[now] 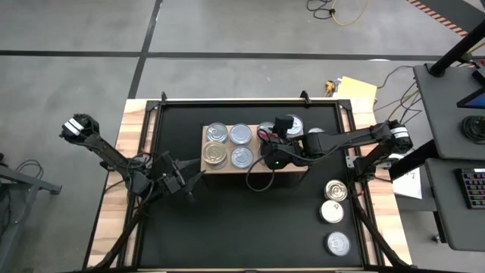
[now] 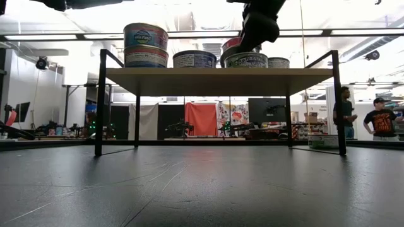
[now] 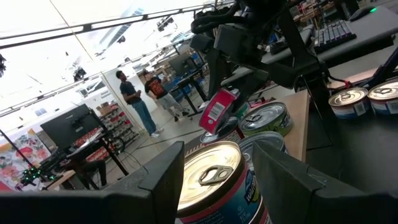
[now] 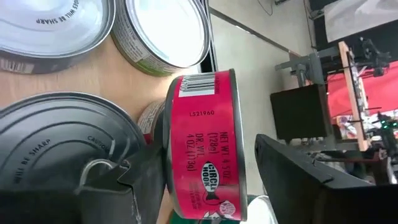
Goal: Stack canned seafood by type on shelf
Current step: Stack the red tuna can on the red tuna can
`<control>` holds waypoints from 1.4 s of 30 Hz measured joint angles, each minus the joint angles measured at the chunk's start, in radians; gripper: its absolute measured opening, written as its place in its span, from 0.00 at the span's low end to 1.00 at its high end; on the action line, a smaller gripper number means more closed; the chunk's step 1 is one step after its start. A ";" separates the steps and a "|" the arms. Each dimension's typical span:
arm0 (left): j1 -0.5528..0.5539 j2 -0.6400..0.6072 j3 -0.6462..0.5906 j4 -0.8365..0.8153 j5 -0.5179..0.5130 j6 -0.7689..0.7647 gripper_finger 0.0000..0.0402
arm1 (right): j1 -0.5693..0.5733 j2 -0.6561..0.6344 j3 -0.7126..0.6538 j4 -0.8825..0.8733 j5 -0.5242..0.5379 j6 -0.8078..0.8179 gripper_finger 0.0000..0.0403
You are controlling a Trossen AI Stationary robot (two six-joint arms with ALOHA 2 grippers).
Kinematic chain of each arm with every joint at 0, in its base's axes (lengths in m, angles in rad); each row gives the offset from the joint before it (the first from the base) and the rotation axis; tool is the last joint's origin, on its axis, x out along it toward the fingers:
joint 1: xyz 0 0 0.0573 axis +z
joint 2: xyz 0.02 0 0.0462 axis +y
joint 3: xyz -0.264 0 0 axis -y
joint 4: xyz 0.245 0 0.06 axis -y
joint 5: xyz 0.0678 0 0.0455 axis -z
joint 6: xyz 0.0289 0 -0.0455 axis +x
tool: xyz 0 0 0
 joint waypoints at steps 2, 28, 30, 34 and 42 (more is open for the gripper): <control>0.000 0.000 0.000 -0.001 0.000 0.000 0.43 | 0.000 0.000 0.000 0.000 -0.006 0.014 0.57; 0.000 0.000 0.000 -0.008 0.000 0.000 0.43 | -0.009 0.000 0.000 -0.004 -0.110 0.145 0.75; 0.000 0.000 0.000 -0.009 0.000 0.000 0.43 | -0.010 0.000 0.000 -0.008 -0.111 0.157 0.76; 0.000 0.000 0.000 -0.015 0.000 0.000 0.43 | -0.015 0.000 0.000 -0.024 -0.115 0.189 0.78; 0.000 0.000 0.000 -0.015 0.000 0.001 0.43 | -0.058 0.000 0.000 -0.033 -0.190 0.232 0.83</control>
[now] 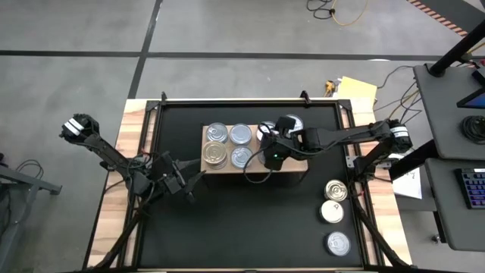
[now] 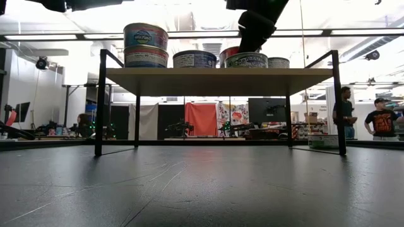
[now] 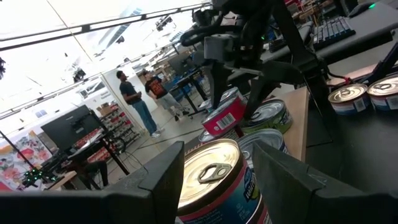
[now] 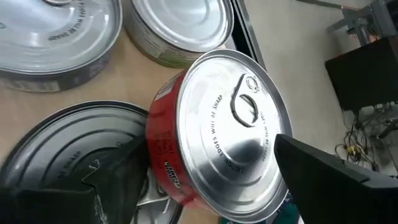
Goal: Stack canned seafood by type on shelf
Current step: Stack the red tuna can on the red tuna can
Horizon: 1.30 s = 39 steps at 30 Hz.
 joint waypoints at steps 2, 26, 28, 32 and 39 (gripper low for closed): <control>0.000 0.000 0.000 -0.001 0.000 0.004 0.43 | -0.007 0.000 0.000 0.001 0.000 0.000 0.83; 0.000 0.000 0.000 -0.008 0.000 0.004 0.43 | -0.048 -0.006 0.002 0.001 -0.076 0.042 0.83; 0.000 0.000 0.000 -0.009 0.000 0.004 0.43 | -0.048 -0.006 0.018 -0.023 -0.080 0.048 0.83; 0.000 0.000 0.000 -0.009 0.000 0.004 0.43 | -0.048 -0.006 0.049 -0.050 -0.083 0.064 0.83; 0.000 0.000 0.000 -0.010 0.000 0.004 0.43 | -0.048 -0.006 0.076 -0.080 -0.079 0.076 0.83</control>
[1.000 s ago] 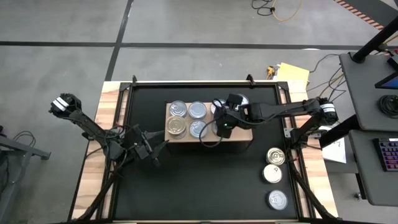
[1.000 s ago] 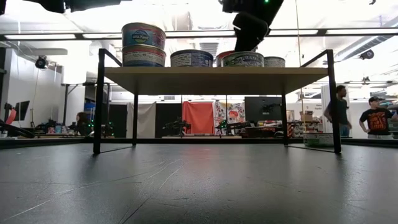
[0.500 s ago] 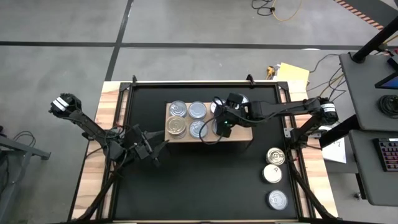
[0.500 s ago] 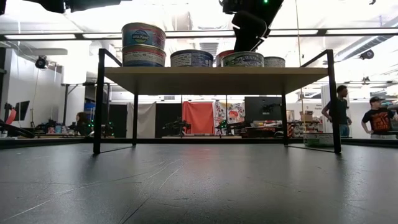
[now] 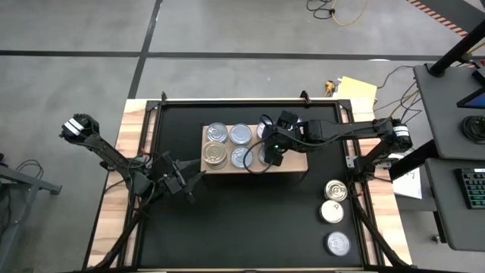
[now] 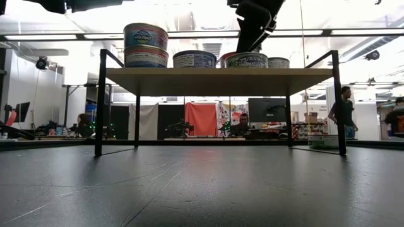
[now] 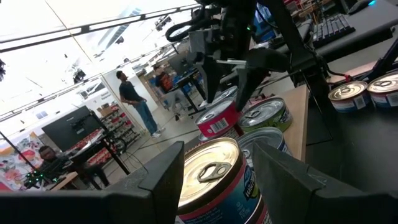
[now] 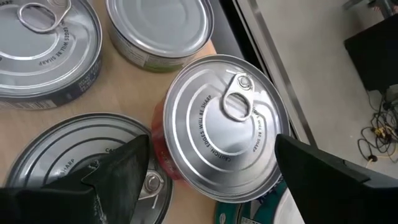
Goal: Stack canned seafood by type on shelf
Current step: Stack the red tuna can on the red tuna can, then stack the blue tuna can on the blue tuna can
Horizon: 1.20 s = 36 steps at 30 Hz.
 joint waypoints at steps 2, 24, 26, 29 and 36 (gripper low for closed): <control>0.000 0.000 0.000 0.000 0.000 0.000 0.43 | -0.002 0.000 0.000 0.000 0.001 -0.003 0.83; 0.000 0.000 0.000 -0.003 0.000 0.000 0.43 | -0.048 -0.004 0.000 -0.008 0.010 -0.015 0.83; 0.000 0.000 0.000 -0.003 0.000 0.000 0.43 | -0.039 -0.009 0.000 -0.008 0.011 -0.002 0.83; 0.000 0.000 0.000 -0.003 0.001 -0.012 0.43 | -0.021 -0.016 0.001 -0.005 0.012 0.009 0.81; -0.004 0.000 0.000 -0.003 0.002 -0.169 0.43 | 0.039 -0.035 0.001 0.016 0.014 0.011 0.77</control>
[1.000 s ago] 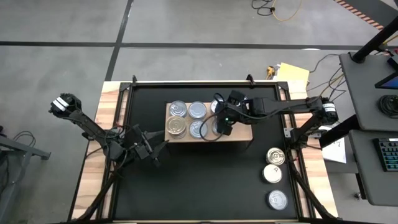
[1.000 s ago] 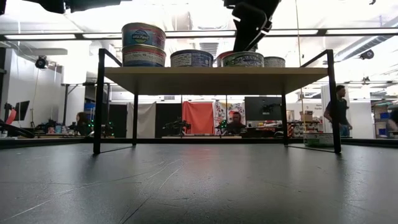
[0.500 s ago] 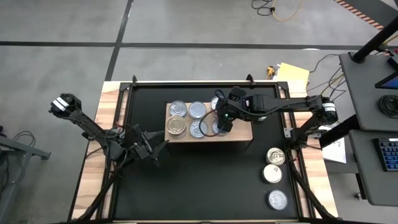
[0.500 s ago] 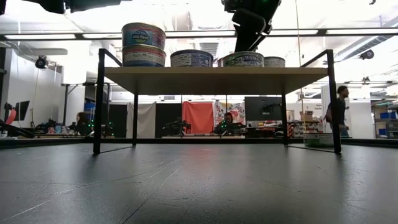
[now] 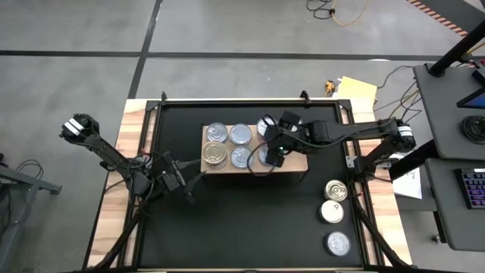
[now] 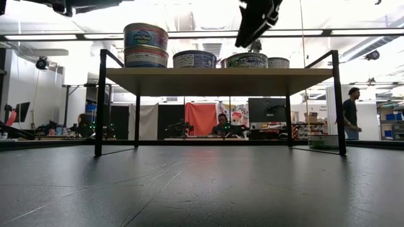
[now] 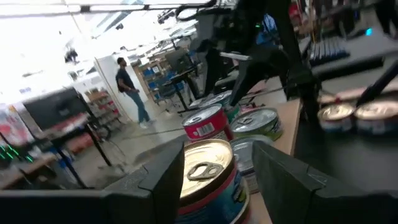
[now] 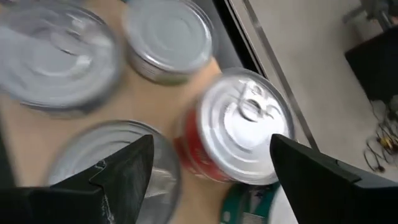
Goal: Stack canned seafood by type on shelf
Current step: Stack the blue tuna can on the blue tuna can
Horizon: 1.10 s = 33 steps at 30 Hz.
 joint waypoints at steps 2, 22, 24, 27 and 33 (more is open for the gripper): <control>-0.008 0.000 0.000 -0.002 0.004 -0.057 0.43 | 0.029 -0.009 0.000 0.016 0.000 0.000 0.76; -0.045 0.057 0.049 -0.024 0.412 -0.507 0.43 | 0.459 -0.045 -0.003 0.073 0.155 0.149 0.66; -0.045 0.095 0.078 -0.024 0.413 -0.504 0.43 | 0.492 -0.045 -0.003 0.073 0.155 0.170 0.65; -0.045 0.157 0.132 -0.034 0.411 -0.467 0.43 | 0.530 -0.045 -0.003 0.068 0.155 0.192 0.63; -0.045 0.261 0.278 -0.132 0.286 -0.358 0.43 | 0.573 -0.045 -0.004 -0.054 0.067 0.271 0.60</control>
